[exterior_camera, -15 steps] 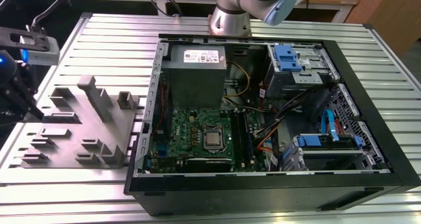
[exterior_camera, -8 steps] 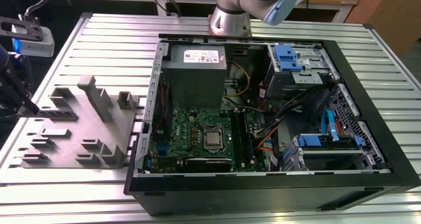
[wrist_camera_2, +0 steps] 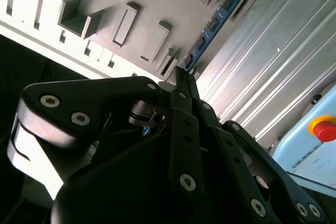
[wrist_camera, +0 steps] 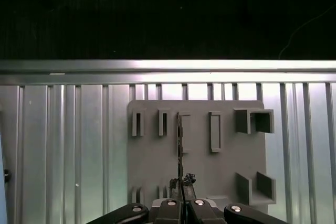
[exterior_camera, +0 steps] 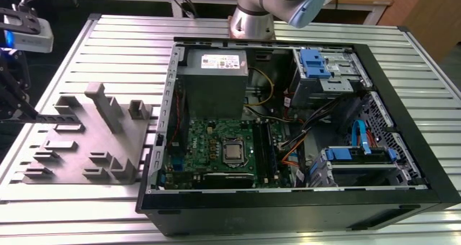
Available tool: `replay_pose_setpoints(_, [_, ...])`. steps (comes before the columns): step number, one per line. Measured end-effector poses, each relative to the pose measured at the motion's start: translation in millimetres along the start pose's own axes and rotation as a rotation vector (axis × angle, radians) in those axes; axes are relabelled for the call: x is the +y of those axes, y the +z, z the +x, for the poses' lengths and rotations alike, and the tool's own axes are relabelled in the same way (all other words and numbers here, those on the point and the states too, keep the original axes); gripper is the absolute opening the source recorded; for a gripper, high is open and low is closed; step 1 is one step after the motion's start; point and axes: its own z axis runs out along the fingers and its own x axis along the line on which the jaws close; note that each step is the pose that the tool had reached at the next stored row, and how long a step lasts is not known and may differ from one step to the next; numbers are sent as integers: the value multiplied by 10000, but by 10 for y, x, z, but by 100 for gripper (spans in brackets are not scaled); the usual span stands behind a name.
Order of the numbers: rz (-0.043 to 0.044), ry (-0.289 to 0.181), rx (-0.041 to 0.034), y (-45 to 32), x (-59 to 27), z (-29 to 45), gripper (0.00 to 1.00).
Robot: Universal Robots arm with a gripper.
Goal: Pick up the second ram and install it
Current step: 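Pick up the second ram and move it above second insertion slot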
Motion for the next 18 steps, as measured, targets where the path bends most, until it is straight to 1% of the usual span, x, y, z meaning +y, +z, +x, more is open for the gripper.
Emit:
replay_pose_setpoints(4, [-1,-2,-40,-76,4,-7,8])
replay_pose_setpoints(10, [-2,-3,-48,-193,10,-17,8])
replay_pose_setpoints(15, [-2,-3,-58,-330,18,-29,8])
replay_pose_setpoints(18, [-2,-4,-77,-413,23,-36,8])
